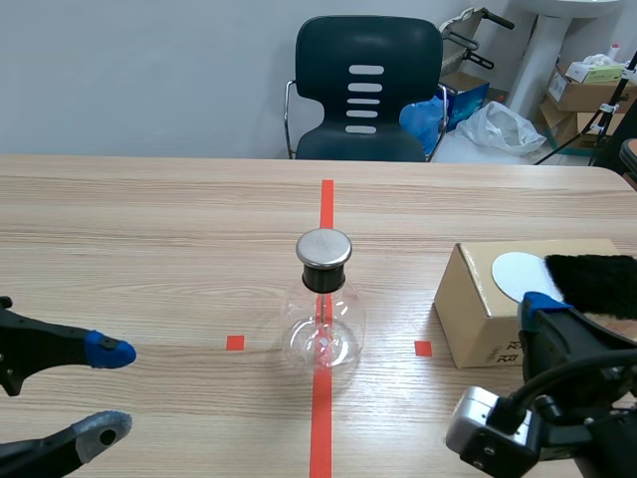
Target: Do the electroscope experiment
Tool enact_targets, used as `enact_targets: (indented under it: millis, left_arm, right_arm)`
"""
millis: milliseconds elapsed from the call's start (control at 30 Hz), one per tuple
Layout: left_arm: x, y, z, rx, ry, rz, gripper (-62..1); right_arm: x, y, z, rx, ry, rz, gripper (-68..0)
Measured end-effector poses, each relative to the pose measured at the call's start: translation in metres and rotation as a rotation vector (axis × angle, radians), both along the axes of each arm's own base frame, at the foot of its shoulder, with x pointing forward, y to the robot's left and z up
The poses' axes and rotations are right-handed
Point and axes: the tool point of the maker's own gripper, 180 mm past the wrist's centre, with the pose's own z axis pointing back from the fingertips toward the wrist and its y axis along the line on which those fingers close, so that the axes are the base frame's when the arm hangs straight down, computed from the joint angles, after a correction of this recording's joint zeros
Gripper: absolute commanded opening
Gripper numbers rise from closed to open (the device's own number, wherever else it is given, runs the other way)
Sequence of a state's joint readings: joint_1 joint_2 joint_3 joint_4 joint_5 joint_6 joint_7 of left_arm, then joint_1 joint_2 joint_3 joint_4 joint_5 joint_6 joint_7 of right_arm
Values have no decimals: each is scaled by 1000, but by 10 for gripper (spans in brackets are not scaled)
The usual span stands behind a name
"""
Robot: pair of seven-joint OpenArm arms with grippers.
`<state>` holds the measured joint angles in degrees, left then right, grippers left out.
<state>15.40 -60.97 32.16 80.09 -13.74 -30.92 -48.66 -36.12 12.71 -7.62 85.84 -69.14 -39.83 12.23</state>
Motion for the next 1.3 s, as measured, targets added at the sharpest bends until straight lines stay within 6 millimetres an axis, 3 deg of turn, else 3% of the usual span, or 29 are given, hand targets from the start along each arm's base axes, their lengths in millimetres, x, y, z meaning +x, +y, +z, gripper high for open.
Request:
enact_targets:
  millis: [133,567,733,867,1300]
  left_arm:
    - [0,0,0,0,0,0,-281]
    - [1,0,0,2,-6,4,-281]
    - [1,0,0,2,-6,4,-281]
    - [1,0,0,2,-6,4,-281]
    - [1,0,0,2,-6,4,-281]
  right_arm:
    - [-7,7,-5,16,26,7,-382]
    - [-31,15,-41,19,140,5,-36]
    - [-38,8,-54,8,174,-24,-28]
    - [-37,5,-53,7,160,-37,-28]
    - [-13,-16,-40,-10,95,-79,-29]
